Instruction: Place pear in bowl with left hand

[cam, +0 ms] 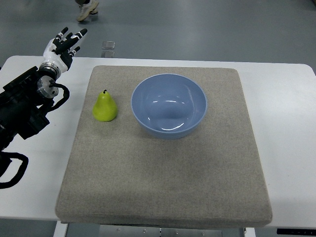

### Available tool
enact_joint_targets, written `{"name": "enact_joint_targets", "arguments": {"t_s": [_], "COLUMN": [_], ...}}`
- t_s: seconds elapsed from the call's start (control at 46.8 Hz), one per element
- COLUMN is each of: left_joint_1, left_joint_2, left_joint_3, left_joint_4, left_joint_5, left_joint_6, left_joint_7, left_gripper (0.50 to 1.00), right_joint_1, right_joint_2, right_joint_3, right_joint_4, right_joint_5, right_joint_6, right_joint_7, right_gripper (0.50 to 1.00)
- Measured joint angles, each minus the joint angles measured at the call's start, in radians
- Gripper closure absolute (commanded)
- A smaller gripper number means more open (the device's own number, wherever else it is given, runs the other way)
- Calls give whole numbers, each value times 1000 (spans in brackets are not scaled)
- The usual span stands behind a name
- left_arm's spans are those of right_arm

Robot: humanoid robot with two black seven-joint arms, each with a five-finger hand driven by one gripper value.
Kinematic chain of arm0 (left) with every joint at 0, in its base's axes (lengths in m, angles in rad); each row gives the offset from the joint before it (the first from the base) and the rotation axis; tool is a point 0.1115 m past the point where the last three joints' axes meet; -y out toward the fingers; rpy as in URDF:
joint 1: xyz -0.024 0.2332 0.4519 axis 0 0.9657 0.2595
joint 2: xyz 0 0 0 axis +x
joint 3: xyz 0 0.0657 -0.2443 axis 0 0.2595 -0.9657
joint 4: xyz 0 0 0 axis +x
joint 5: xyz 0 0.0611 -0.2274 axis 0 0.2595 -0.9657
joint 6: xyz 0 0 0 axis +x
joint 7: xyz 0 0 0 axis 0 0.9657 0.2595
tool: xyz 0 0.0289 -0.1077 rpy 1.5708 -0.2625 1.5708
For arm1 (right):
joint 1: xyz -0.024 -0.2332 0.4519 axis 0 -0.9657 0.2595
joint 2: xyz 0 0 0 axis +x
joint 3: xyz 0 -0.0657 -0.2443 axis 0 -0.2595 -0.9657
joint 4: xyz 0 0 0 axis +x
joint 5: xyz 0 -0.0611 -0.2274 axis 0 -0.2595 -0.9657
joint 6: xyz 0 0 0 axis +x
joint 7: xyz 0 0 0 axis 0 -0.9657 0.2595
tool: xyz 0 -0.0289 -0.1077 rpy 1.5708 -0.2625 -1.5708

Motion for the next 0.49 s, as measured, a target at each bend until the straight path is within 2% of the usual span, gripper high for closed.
{"name": "enact_joint_targets", "arguments": {"t_s": [0.491], "left_joint_1": [0], "left_joint_2": [2], "left_joint_3": [1], "left_joint_4": [-1], "left_joint_5": [1], "left_joint_6": [-1], "left_joint_7": [-24], "left_gripper": [506], "right_joint_1": [0], "right_joint_2": [0], "right_joint_3": [0], "right_joint_4": [0], "right_joint_5": [0], "right_joint_6": [0], "right_joint_7": [0], "right_gripper": [574]}}
